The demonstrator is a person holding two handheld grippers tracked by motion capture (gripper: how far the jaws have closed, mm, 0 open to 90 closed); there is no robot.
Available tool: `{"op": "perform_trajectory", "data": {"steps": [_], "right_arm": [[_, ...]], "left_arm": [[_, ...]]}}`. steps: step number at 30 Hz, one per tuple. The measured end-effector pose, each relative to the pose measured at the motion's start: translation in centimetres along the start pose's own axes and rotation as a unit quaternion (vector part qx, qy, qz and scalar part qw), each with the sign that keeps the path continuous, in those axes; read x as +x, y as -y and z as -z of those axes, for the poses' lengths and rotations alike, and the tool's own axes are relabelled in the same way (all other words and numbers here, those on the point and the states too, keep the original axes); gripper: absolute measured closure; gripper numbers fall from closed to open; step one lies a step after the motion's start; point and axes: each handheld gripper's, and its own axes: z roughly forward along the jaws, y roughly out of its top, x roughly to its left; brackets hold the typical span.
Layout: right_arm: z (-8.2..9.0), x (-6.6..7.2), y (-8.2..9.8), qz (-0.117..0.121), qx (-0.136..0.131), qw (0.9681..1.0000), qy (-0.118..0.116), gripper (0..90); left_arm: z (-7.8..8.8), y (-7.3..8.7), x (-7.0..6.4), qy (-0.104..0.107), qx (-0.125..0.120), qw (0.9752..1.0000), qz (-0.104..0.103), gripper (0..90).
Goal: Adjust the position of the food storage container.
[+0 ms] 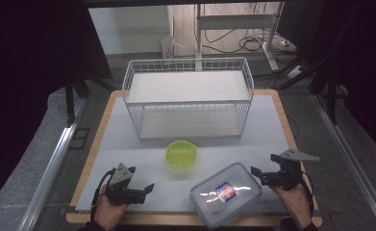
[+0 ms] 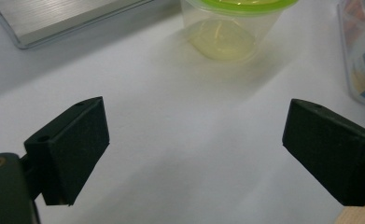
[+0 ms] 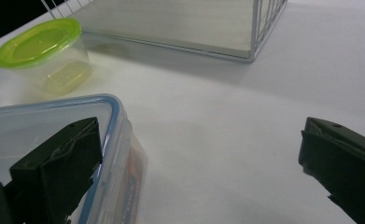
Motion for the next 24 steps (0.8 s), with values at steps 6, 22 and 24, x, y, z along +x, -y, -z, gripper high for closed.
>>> {"op": "perform_trajectory", "data": {"steps": [6,22,24], "right_arm": [[-0.1,-0.1,0.0,-0.006,0.007,0.9999,-0.012,0.0],[0.3,1.3,-0.6,0.029,0.015,0.9994,-0.014,18.6],[0.3,1.6,-0.7,0.037,0.017,0.9990,-0.017,24.5]], "left_arm": [[-0.2,0.0,-0.1,0.000,0.002,1.0000,-0.002,5.2],[-0.3,-0.2,-0.7,0.012,-0.011,0.9997,-0.019,5.0],[-0.2,-0.4,-0.8,0.012,-0.016,0.9996,-0.018,7.3]]}}
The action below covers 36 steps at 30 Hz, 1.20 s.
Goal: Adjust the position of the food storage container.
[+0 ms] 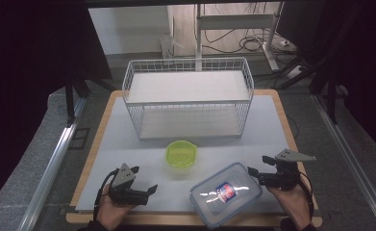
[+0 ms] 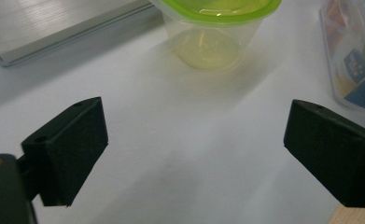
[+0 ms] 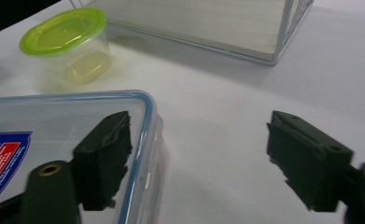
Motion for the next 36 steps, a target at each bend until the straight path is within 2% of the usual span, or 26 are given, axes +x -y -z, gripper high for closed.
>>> {"op": "perform_trajectory", "data": {"steps": [3,5,7,9,11,13,14,16,19,21,26,27,29,32,33,36], "right_arm": [[-0.1,-0.1,0.1,-0.002,0.004,1.0000,0.000,25.9],[-0.1,-0.2,0.2,-0.007,0.006,1.0000,-0.002,26.6],[-0.1,-0.3,0.2,-0.011,0.005,0.9999,-0.003,27.4],[-0.1,-0.3,0.2,-0.011,0.004,0.9999,-0.003,27.5],[-0.1,-0.4,0.2,-0.010,0.003,0.9999,-0.001,27.7],[-0.2,-0.4,0.3,-0.009,0.003,1.0000,0.001,27.7],[-0.2,-0.4,0.3,-0.010,0.003,0.9999,0.000,27.7],[-0.2,-0.4,0.3,-0.011,0.002,0.9999,0.000,27.6],[-0.2,-0.4,0.3,-0.011,0.000,0.9999,0.001,27.5],[-0.2,-0.4,0.3,-0.010,-0.002,0.9999,0.002,27.4],[-0.1,-0.6,0.3,-0.014,-0.004,0.9999,0.005,26.6],[-0.1,-0.6,0.3,-0.015,-0.004,0.9999,0.005,26.5],[-0.1,-0.7,0.4,-0.014,-0.003,0.9999,0.007,26.1],[-0.2,-0.7,0.4,-0.013,0.002,0.9999,0.010,25.8],[-0.2,-0.7,0.4,-0.013,0.002,0.9999,0.010,25.8],[-0.2,-0.7,0.4,-0.014,0.005,0.9998,0.014,25.2]], "left_arm": [[0.1,-0.2,-0.1,0.003,-0.005,1.0000,0.000,10.1],[0.1,-0.4,-0.3,0.008,-0.006,0.9999,-0.003,19.6],[0.1,-0.8,-0.6,0.027,-0.006,0.9996,0.000,30.0],[0.1,-1.0,-0.6,0.031,-0.008,0.9995,0.002,40.9],[0.0,-1.8,-0.7,0.050,-0.017,0.9985,0.013,51.0],[-0.1,-2.1,-0.7,0.053,-0.018,0.9983,0.017,60.1],[-0.4,-2.7,-0.6,0.064,-0.019,0.9975,0.023,65.0],[-0.9,-3.2,-0.5,0.070,-0.016,0.9970,0.028,75.8],[-1.5,-3.8,-0.6,0.074,-0.011,0.9969,0.024,86.7],[-2.5,-4.8,-0.7,0.078,-0.007,0.9968,0.015,90.0],[-4.3,-6.8,-0.6,0.087,-0.010,0.9961,0.008,90.0],[-4.3,-6.8,-0.6,0.087,-0.010,0.9961,0.008,90.0],[-5.4,-8.0,-0.8,0.096,-0.011,0.9953,0.003,90.0],[-6.7,-9.1,-1.2,0.102,-0.006,0.9946,-0.015,90.0],[-6.7,-9.1,-1.2,0.102,-0.006,0.9946,-0.015,90.0],[-8.3,-10.5,-1.8,0.103,0.006,0.9939,-0.037,90.0]]}}
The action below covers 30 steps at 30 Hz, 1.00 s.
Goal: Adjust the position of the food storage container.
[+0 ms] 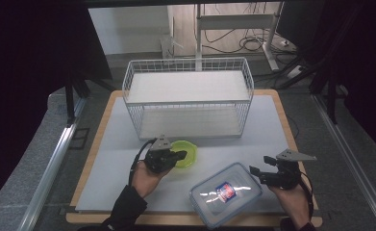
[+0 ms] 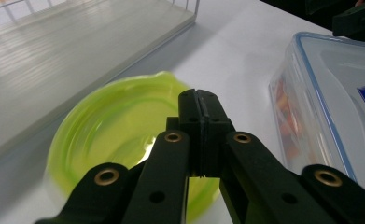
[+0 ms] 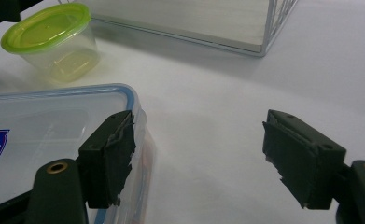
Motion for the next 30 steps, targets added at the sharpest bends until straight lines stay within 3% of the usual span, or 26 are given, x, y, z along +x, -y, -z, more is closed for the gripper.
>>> {"op": "perform_trajectory", "data": {"steps": [7,16,20,30], "right_arm": [[0.0,-0.1,0.1,0.002,0.001,1.0000,0.001,24.8],[-0.1,-0.1,0.1,0.004,0.004,1.0000,0.002,24.5],[-0.1,-0.2,0.1,0.003,0.005,1.0000,0.000,24.6],[-0.1,-0.3,0.2,0.002,0.006,1.0000,-0.002,24.6]], "left_arm": [[-2.5,-1.8,-0.6,0.006,0.024,0.9996,-0.017,90.0],[-4.8,-2.7,-0.6,0.002,0.065,0.9977,-0.016,90.0],[-5.1,-2.7,-0.5,0.005,0.067,0.9977,0.000,90.0],[-4.0,-2.1,0.1,-0.014,0.073,0.9973,0.001,90.0]]}}
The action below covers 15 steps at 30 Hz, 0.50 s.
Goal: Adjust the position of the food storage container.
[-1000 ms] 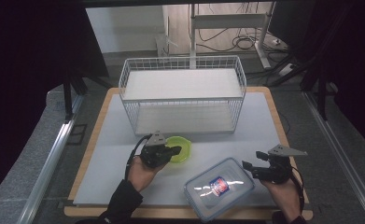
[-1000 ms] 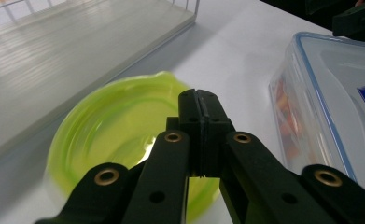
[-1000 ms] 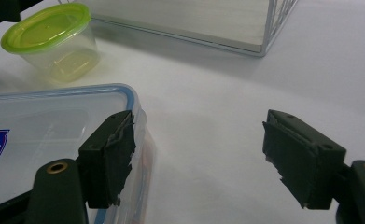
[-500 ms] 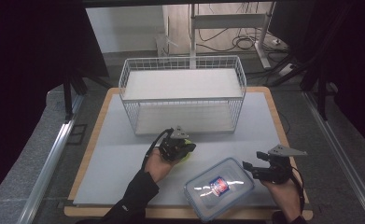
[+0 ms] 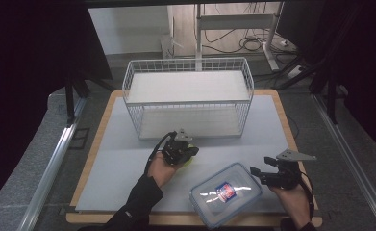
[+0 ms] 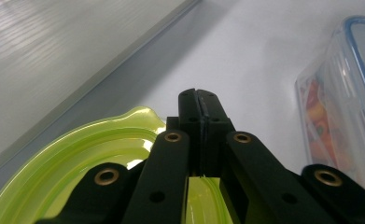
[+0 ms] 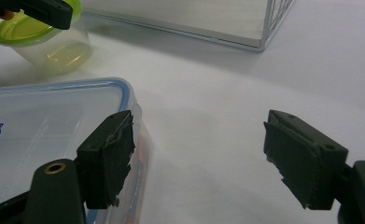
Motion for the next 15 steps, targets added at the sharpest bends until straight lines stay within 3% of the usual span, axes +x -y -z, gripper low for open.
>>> {"op": "perform_trajectory", "data": {"steps": [15], "right_arm": [[0.0,0.0,0.0,-0.002,0.002,1.0000,0.001,24.4]], "left_arm": [[3.2,3.0,1.5,-0.018,-0.003,0.9996,0.022,90.0]]}}
